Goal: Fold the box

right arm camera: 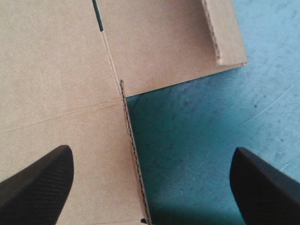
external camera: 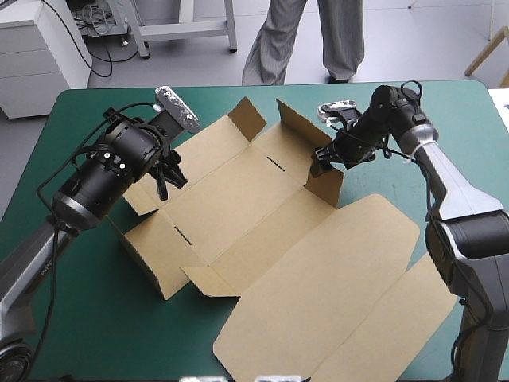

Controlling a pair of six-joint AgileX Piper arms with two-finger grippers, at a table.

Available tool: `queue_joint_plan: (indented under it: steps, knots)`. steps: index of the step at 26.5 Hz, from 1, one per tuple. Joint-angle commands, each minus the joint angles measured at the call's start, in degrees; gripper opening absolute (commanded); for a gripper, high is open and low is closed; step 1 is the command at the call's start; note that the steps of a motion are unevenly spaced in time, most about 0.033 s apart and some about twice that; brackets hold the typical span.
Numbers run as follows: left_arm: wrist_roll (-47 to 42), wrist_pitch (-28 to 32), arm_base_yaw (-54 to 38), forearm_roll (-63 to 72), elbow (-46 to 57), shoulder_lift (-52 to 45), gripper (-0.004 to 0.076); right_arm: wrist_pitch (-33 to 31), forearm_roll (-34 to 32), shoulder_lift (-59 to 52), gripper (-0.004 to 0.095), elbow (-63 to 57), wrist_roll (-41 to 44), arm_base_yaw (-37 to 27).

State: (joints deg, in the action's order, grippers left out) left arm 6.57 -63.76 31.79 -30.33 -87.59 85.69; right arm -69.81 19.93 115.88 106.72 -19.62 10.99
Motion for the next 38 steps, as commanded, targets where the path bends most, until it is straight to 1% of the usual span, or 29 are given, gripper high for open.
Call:
queue_joint_plan:
  steps: [1, 4, 5, 6, 7, 8, 9, 10, 11, 12, 14, 16, 19, 31, 34, 38]
  knots:
    - [-0.77, 2.07, 0.08, -1.43, -1.99, -1.94, 0.0419, 0.92, 1.56, -1.85, 0.08, 0.98, -0.21, 0.83]
    - [-0.77, 2.07, 0.08, -1.43, -1.99, -1.94, 0.0419, 0.92, 1.16, -0.87, 0.0768, 0.73, -0.21, 2.2]
    - [-0.77, 1.96, 0.08, -1.43, -1.99, -1.94, 0.0419, 0.92, 0.97, -0.6, 0.0729, 0.73, -0.21, 2.79]
    - [-0.77, 1.83, 0.08, -1.43, -1.99, -1.94, 0.0419, 0.92, 0.82, -0.6, 0.0712, 0.73, -0.21, 2.9]
    - [-0.77, 1.6, 0.08, -1.43, -1.99, -1.94, 0.0419, 0.92, 0.2, -0.6, 0.0623, 0.73, -0.21, 3.0]
    - [-0.77, 1.6, 0.08, -1.43, -1.99, -1.94, 0.0419, 0.92, 0.07, -0.6, 0.0581, 0.73, -0.09, 3.0]
    - [-0.77, 1.6, 0.08, -1.43, -1.99, -1.94, 0.0419, 0.92, -0.52, -0.6, 0.046, 0.73, 0.33, 3.0]
    - [-0.77, 1.6, 0.08, -1.43, -1.99, -1.94, 0.0419, 0.92, -0.7, -0.6, 0.0407, 0.73, 0.33, 3.0]
    - [-0.77, 1.6, 0.08, -1.43, -1.99, -1.94, 0.0419, 0.92, -1.64, -0.6, 0.0274, 0.73, 0.72, 3.0]
    - [-0.77, 1.6, 0.08, -1.43, -1.99, -1.94, 0.0419, 0.92, -1.91, -0.6, 0.0232, 0.73, 0.72, 3.0]
    - [-0.77, 1.6, 0.08, -1.43, -1.99, -1.94, 0.0419, 0.92, -2.35, -0.6, 0.0087, 0.73, 0.72, 3.0]
    - [-0.77, 1.6, 0.08, -1.43, -1.99, -1.94, 0.0419, 0.92, -2.43, -0.6, -0.0016, 0.73, 0.72, 3.0]
    - [-0.77, 1.8, 0.08, -1.43, -1.99, -1.94, 0.0419, 0.92, -2.43, -0.6, -0.0016, 0.73, -0.79, 3.0]
    - [-0.77, 1.93, 0.08, -3.28, -1.99, -1.94, 0.0419, 1.49, -2.33, -0.6, -0.0016, 1.65, -11.46, 3.0]
    - [-2.44, 1.69, 0.08, -3.28, -2.11, -2.07, 0.0419, 2.15, -2.44, -0.6, -0.0016, 2.74, -14.69, 3.13]
    - [-2.46, 1.63, 0.08, -1.48, -2.11, -3.95, 0.0419, 2.55, -2.32, -0.6, -0.0016, 4.26, -19.44, 3.64]
